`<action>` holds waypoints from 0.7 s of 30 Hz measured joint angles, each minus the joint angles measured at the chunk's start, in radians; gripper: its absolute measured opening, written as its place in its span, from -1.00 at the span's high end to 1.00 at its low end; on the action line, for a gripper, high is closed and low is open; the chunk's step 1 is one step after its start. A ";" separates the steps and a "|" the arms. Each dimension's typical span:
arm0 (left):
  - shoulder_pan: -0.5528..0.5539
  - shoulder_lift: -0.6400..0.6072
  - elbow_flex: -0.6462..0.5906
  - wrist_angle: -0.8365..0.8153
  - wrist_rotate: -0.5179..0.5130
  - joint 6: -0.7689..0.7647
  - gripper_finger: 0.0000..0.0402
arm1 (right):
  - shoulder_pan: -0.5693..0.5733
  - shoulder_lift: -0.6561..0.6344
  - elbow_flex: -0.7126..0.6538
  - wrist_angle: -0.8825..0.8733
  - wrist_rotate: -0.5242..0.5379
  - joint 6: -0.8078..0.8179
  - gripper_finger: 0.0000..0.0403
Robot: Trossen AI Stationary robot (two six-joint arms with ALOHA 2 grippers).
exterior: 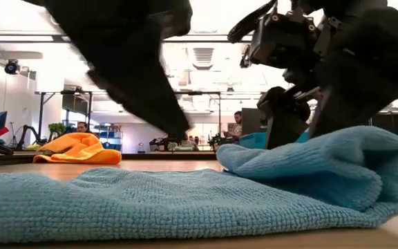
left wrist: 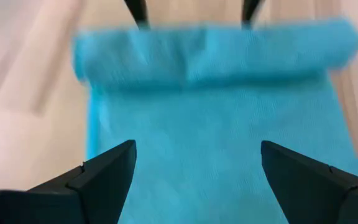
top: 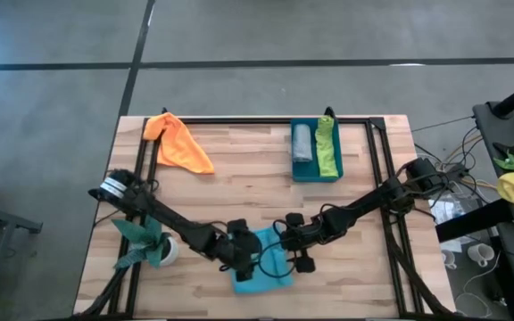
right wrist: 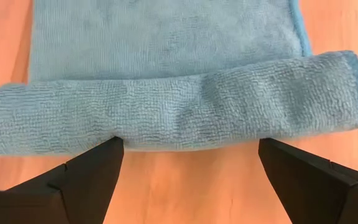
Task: Roll microfiber towels into tight, uniform cylinder then place into a basket
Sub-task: Roll the blue towel
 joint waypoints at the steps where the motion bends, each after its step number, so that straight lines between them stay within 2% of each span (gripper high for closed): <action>1: -0.013 0.003 -0.002 -0.014 0.002 -0.007 -0.64 | 0.000 0.000 0.000 0.000 0.000 0.005 -0.84; 5: -0.051 0.036 -0.001 -0.010 0.007 -0.032 -0.64 | 0.000 0.011 0.001 0.002 0.000 0.011 -0.84; 10: -0.048 0.079 -0.001 -0.007 0.021 -0.032 -0.64 | 0.000 0.058 0.045 -0.002 0.000 0.010 -0.84; 21: -0.042 0.086 0.000 -0.007 0.031 -0.021 -0.64 | -0.001 0.088 0.152 -0.015 0.001 -0.001 -0.84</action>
